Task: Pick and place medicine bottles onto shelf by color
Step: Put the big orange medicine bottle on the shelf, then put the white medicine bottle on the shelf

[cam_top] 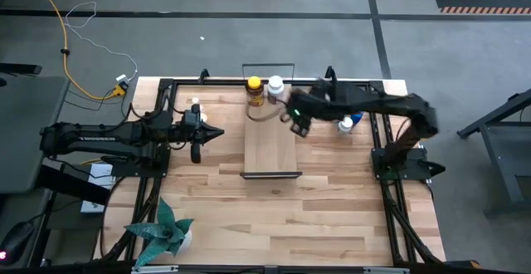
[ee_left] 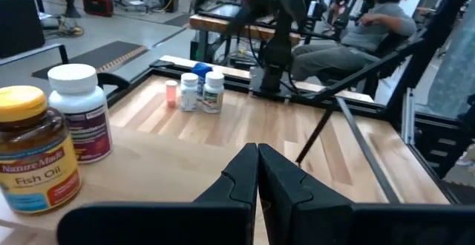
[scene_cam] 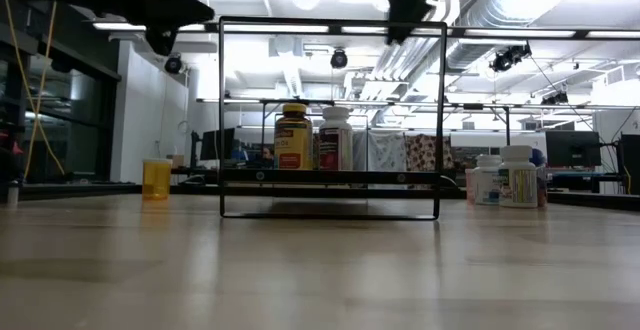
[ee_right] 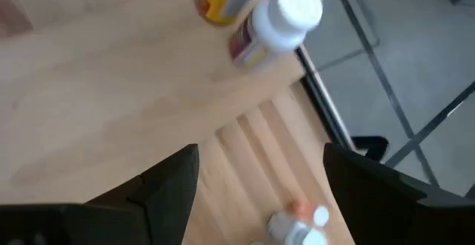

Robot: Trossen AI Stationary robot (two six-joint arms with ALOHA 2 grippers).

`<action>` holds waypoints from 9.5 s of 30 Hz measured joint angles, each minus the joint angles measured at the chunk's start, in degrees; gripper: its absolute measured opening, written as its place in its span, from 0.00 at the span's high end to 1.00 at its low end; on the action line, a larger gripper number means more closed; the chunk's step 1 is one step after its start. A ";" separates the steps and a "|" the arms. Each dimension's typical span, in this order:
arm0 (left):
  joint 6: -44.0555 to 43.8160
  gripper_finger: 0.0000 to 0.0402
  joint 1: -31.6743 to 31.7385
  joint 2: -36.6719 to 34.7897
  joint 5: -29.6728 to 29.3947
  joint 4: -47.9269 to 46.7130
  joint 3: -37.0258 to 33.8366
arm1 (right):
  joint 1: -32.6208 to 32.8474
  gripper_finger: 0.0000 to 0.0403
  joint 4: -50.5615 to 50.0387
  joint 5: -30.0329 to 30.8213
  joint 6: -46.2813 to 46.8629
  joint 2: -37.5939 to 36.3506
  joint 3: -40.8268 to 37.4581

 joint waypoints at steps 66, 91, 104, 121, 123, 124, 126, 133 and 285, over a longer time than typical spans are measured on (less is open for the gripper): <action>-4.47 0.26 -1.97 8.90 -33.39 -4.47 -2.23 | 2.50 0.31 106.40 -5.01 -7.77 -40.28 -76.52; -21.00 0.24 20.87 21.56 -21.68 -24.59 0.04 | 2.49 0.31 106.42 -5.01 -7.60 -40.26 -76.52; -20.41 0.24 21.17 22.22 -18.22 -25.22 0.07 | 2.50 0.31 106.45 -5.01 -7.62 -40.26 -76.50; -19.50 0.27 21.13 22.22 -19.42 -25.74 0.07 | 2.50 0.31 106.45 -5.01 -7.61 -40.26 -76.50; -19.44 0.29 21.13 22.22 -19.43 -25.61 0.07 | 2.50 0.31 106.45 -5.01 -7.60 -40.26 -76.50; -19.26 0.31 21.13 22.22 -19.45 -25.56 0.07 | 2.50 0.31 106.45 -5.01 -7.61 -40.26 -76.50; -19.02 0.33 21.13 22.22 -19.55 -25.49 0.07 | 2.50 0.31 106.45 -5.01 -7.60 -40.26 -76.50; -18.41 0.39 21.13 22.22 -19.57 -25.45 0.07 | 2.48 0.31 106.46 -5.01 -7.60 -40.26 -76.50; 1.07 0.30 16.39 50.49 -9.91 -24.80 40.57 | 2.48 0.31 106.01 -5.03 -6.35 -40.26 -76.48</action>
